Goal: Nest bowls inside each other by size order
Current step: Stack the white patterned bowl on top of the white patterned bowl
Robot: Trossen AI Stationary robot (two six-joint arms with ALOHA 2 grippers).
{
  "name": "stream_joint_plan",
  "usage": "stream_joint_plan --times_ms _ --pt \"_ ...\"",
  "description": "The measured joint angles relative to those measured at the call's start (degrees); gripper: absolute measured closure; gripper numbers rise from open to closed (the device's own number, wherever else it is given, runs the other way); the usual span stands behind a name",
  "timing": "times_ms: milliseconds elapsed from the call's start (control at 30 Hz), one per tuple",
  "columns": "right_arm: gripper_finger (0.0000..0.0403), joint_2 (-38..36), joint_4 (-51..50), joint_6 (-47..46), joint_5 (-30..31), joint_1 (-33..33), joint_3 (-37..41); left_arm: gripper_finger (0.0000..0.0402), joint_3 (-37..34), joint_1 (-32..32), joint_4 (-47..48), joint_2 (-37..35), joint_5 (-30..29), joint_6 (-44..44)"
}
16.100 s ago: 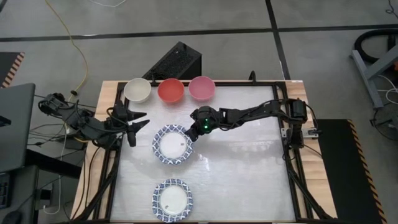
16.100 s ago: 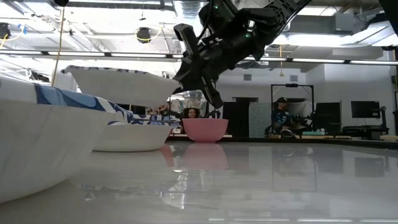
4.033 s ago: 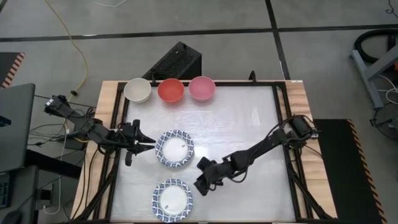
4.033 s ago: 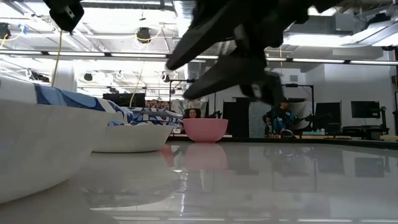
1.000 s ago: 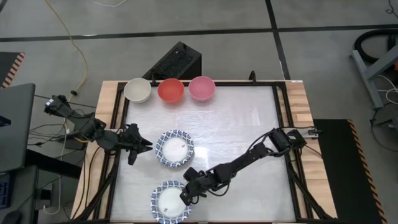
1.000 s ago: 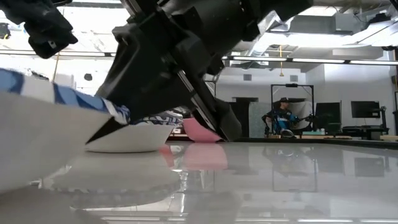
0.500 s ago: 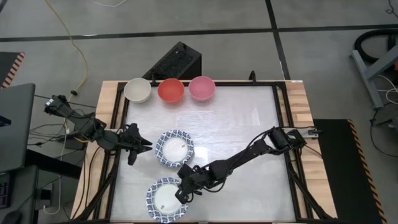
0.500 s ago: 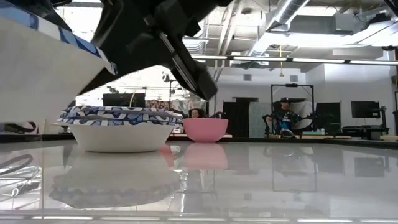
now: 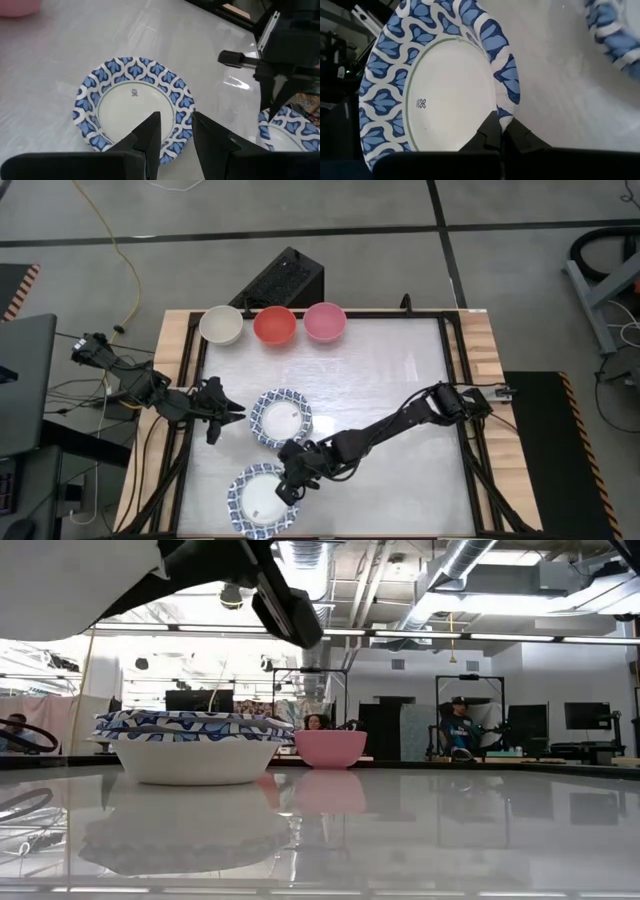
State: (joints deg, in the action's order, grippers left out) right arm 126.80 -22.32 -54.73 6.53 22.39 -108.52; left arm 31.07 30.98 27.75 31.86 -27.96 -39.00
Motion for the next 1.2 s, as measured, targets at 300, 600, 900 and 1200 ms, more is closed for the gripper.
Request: stream_joint_plan --times_ms 300,600,900,1200 --pt "0.039 0.0 0.46 5.34 2.33 -0.42 -0.12 0.0303 0.0 0.0 0.0 -0.02 1.9 0.33" --pt "0.039 -2.56 -0.86 3.79 0.55 0.09 -0.2 0.0303 0.0 0.02 -0.22 -0.02 -0.79 -0.02" --pt "0.039 -2.54 -0.23 6.91 3.91 0.36 -0.16 0.0303 -0.02 0.0 -0.23 -0.02 1.07 0.2" --pt "0.039 -3.23 1.02 4.99 3.79 0.66 -0.16 0.0303 -0.02 0.02 -0.26 0.0 -2.09 1.4"
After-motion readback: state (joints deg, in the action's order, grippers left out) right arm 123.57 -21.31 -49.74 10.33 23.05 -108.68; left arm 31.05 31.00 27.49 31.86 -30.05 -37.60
